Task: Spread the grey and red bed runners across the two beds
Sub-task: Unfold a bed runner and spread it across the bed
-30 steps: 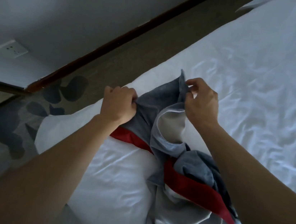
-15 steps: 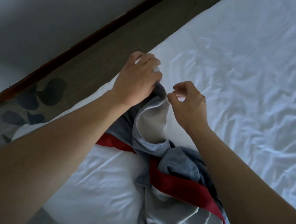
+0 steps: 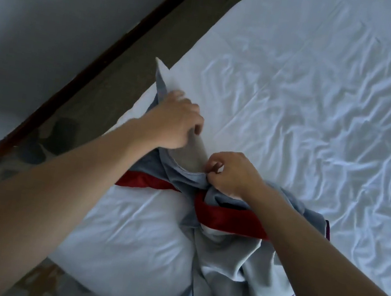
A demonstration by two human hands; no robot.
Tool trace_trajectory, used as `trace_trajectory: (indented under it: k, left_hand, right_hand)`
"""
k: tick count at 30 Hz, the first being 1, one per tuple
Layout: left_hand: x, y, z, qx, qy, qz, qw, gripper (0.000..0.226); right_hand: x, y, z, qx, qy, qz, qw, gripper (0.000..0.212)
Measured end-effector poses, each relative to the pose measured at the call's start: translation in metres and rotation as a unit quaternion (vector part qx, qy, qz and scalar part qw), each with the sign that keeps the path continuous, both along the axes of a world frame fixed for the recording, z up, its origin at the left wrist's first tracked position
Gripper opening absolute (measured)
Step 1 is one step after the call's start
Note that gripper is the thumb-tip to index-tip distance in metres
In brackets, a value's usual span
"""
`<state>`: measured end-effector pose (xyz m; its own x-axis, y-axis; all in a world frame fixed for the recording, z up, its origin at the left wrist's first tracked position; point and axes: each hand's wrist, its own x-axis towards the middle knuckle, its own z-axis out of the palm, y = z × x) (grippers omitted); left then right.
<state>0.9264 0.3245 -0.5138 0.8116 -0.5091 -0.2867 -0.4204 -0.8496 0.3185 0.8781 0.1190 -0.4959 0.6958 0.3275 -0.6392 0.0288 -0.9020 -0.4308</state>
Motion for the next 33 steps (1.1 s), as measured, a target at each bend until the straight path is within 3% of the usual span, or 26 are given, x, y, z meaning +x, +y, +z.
trace_trajectory:
  k: [6,10,16,19,21,23,26,33]
  left_hand:
    - [-0.028,-0.026,0.008,-0.040,0.114,-0.007,0.993,0.022]
    - [-0.040,-0.026,0.010,-0.073,0.238,0.034,0.968,0.039]
    - [-0.025,0.004,-0.001,-0.034,0.123,0.093,0.988,0.028]
    - [-0.016,0.014,-0.008,-0.015,0.113,0.113,0.987,0.024]
    - [-0.020,0.002,-0.009,-0.018,0.119,0.092,0.989,0.018]
    - [-0.026,-0.026,-0.006,-0.005,0.123,0.045,0.991,0.018]
    - [-0.029,-0.068,-0.007,0.035,0.100,-0.017,0.994,0.009]
    - [-0.005,-0.066,-0.011,0.076,0.085,-0.001,0.993,0.020]
  right_hand:
    - [-0.004,0.000,-0.003,-0.045,-0.022,0.078,0.996,0.024]
    - [-0.001,-0.001,-0.007,-0.089,-0.079,0.071,0.990,0.021]
    - [0.009,-0.011,-0.010,-0.138,-0.189,-0.037,0.972,0.025]
    - [0.007,-0.012,-0.013,-0.065,-0.103,-0.043,0.992,0.013]
    - [0.004,-0.016,-0.014,-0.045,-0.058,-0.027,0.997,0.015]
    - [0.003,-0.022,-0.016,-0.074,-0.055,0.001,0.996,0.007]
    - [0.002,-0.034,-0.013,-0.156,-0.042,0.055,0.985,0.019]
    - [-0.015,-0.113,-0.007,-0.336,-0.020,0.094,0.937,0.012]
